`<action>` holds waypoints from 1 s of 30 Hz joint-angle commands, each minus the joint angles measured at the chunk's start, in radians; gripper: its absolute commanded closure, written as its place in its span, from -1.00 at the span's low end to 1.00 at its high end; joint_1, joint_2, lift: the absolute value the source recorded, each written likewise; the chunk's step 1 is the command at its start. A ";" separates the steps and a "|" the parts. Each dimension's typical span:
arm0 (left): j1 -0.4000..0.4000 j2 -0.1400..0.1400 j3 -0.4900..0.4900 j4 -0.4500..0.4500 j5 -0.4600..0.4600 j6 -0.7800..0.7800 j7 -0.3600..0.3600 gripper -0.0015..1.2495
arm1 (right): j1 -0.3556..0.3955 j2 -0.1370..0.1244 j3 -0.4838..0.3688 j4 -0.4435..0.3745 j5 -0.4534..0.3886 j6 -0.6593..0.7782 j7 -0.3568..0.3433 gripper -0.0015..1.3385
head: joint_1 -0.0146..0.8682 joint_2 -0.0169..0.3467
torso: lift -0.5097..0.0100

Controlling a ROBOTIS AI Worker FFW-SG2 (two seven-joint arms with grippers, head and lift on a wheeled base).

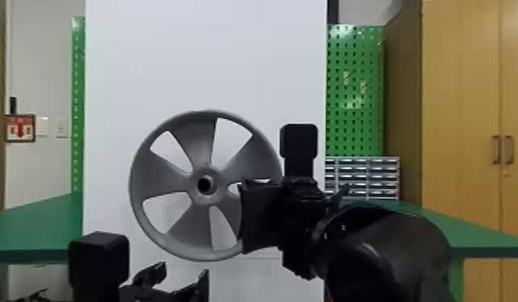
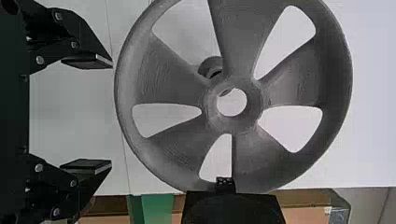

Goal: Hold the wheel and insert it

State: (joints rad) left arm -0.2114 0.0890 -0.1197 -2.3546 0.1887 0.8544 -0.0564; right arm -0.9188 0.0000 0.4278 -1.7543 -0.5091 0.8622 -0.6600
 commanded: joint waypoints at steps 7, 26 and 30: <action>-0.003 0.000 -0.003 0.003 -0.002 0.000 0.000 -0.21 | -0.020 0.001 0.020 0.082 0.034 -0.078 0.045 0.94 | -0.97 -0.78 | -0.92; -0.006 0.000 -0.011 0.009 -0.002 -0.006 0.000 -0.21 | -0.065 0.001 0.039 0.197 0.038 -0.166 0.085 0.94 | -0.97 -0.79 | -0.92; -0.008 0.000 -0.014 0.009 -0.002 -0.006 0.001 -0.21 | -0.072 0.001 0.045 0.214 0.034 -0.186 0.085 0.94 | -0.97 -0.79 | -0.92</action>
State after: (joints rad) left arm -0.2182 0.0889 -0.1306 -2.3460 0.1873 0.8485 -0.0564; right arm -0.9828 0.0000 0.4667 -1.5564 -0.4712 0.6959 -0.5752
